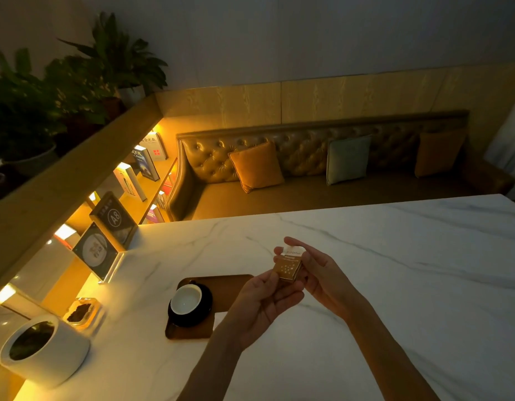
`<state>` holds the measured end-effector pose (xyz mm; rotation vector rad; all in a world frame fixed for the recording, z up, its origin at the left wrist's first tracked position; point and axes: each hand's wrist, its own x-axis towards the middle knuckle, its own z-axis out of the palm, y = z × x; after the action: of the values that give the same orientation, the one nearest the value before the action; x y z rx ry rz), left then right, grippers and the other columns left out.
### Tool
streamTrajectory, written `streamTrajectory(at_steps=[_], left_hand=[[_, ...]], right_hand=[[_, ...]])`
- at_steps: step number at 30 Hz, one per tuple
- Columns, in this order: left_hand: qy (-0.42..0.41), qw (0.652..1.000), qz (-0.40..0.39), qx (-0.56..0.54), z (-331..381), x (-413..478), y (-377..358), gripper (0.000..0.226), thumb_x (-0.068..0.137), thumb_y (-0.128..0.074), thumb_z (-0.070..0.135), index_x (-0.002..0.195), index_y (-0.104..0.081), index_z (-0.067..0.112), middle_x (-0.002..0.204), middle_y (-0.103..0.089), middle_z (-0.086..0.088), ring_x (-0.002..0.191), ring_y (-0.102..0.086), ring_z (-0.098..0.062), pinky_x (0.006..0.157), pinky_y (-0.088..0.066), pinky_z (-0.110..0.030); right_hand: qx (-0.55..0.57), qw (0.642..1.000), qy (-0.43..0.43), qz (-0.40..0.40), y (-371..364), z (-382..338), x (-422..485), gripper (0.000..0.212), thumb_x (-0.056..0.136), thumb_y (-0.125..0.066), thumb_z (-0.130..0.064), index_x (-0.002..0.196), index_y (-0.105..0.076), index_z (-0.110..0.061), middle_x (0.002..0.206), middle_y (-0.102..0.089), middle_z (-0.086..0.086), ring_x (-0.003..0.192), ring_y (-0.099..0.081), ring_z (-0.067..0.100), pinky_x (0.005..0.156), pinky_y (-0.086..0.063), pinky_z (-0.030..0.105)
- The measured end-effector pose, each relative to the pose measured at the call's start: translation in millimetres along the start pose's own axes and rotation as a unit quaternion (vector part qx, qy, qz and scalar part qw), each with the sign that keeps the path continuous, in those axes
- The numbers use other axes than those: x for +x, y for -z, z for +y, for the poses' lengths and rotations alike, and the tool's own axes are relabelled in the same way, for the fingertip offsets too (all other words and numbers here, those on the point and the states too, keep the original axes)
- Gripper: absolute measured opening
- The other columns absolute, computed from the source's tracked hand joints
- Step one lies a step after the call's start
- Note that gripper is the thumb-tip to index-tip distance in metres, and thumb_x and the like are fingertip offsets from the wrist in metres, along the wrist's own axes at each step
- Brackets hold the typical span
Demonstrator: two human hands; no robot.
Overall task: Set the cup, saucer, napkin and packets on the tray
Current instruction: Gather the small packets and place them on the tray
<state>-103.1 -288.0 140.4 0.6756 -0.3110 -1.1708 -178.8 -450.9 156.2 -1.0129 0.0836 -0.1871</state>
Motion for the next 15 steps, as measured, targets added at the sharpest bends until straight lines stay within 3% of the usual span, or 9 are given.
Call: streamTrajectory(at_steps=[8,15], left_hand=[[-0.016,0.997,0.073,0.003,-3,0,2,0.035,0.093,-0.054,0.027,0.118,-0.068,0.007,0.125,-0.064,-0.026,0.113,-0.066,-0.034,0.085,-0.058,-0.037],[-0.007,0.983,0.165,0.083,6,-8,14,0.036,0.094,-0.057,0.031,0.117,-0.067,0.004,0.109,-0.072,-0.021,0.086,-0.073,-0.026,0.073,-0.06,-0.033]], right_hand=[[-0.053,0.998,0.008,0.035,-5,1,5,0.04,0.09,-0.055,-0.027,0.129,-0.059,-0.017,0.128,-0.064,0.012,0.116,-0.063,0.03,0.085,-0.057,0.028],[-0.116,0.992,0.002,0.052,-6,16,12,0.04,0.086,-0.063,-0.035,0.125,-0.062,-0.027,0.127,-0.066,0.002,0.117,-0.063,0.023,0.091,-0.055,0.03]])
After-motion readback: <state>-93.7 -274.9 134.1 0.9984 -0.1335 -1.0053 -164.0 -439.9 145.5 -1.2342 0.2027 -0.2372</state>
